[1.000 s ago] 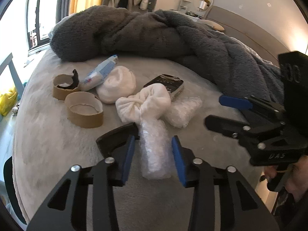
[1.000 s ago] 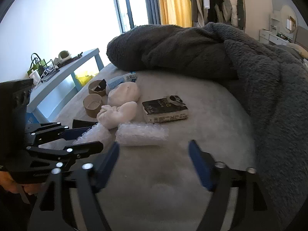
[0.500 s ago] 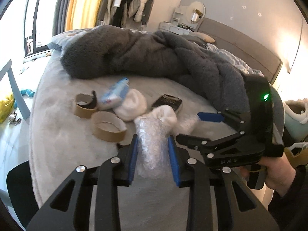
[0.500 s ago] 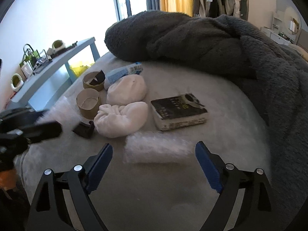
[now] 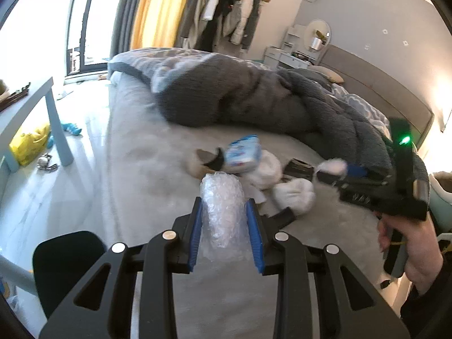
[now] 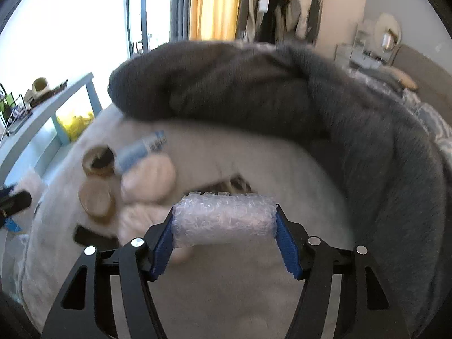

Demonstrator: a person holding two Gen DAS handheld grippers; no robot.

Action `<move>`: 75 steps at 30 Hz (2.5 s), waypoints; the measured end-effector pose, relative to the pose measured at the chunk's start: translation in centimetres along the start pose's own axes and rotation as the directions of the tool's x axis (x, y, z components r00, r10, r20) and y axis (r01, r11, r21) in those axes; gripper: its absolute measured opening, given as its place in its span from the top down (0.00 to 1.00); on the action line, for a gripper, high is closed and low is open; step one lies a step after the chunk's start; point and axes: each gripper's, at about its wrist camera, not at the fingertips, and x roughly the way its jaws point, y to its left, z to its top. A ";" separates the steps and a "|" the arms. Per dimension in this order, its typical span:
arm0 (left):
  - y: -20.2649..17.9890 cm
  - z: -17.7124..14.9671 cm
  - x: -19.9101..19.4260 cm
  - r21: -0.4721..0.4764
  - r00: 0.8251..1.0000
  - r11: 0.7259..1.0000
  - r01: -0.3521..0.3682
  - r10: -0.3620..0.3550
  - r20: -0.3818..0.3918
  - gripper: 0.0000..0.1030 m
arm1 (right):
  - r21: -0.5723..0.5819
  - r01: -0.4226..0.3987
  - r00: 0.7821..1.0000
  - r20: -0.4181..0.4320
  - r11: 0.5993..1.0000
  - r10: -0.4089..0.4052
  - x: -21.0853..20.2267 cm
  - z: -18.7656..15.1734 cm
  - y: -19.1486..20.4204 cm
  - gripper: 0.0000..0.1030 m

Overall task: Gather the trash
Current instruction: 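Carry both bubble-wrap rolls to the teal bin and open the left tool, then open the right tool to drop its bubble wrap into the bin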

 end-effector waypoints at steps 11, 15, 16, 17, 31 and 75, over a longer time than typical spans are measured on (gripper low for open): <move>5.8 -1.4 -2.0 -0.037 0.994 0.994 -0.107 0.106 -0.033 0.68 | -0.057 -0.103 0.993 0.053 0.993 0.106 0.1 1.9 7.3 0.36; 8.2 -1.9 -3.2 -0.058 0.991 0.989 -0.133 0.131 -0.034 0.68 | -0.068 -0.135 0.988 0.066 0.989 0.140 -0.3 2.2 9.8 0.36; 8.9 -2.1 -3.6 -0.062 0.989 0.988 -0.143 0.141 -0.036 0.68 | -0.081 -0.145 0.986 0.069 0.986 0.151 -0.5 2.3 10.8 0.36; 9.5 -2.3 -3.8 -0.068 0.988 0.986 -0.150 0.148 -0.039 0.68 | -0.089 -0.150 0.985 0.071 0.985 0.157 -0.6 2.3 11.4 0.36; 18.2 -5.1 -4.1 -0.162 0.964 0.955 -0.248 0.228 -0.137 0.68 | -0.191 -0.324 0.940 0.050 0.927 0.339 -0.7 3.6 23.3 0.36; 27.9 -9.8 -7.5 -0.221 0.940 0.926 -0.307 0.258 -0.224 0.39 | -0.191 -0.431 0.897 -0.199 0.882 0.396 9.4 0.4 37.1 0.36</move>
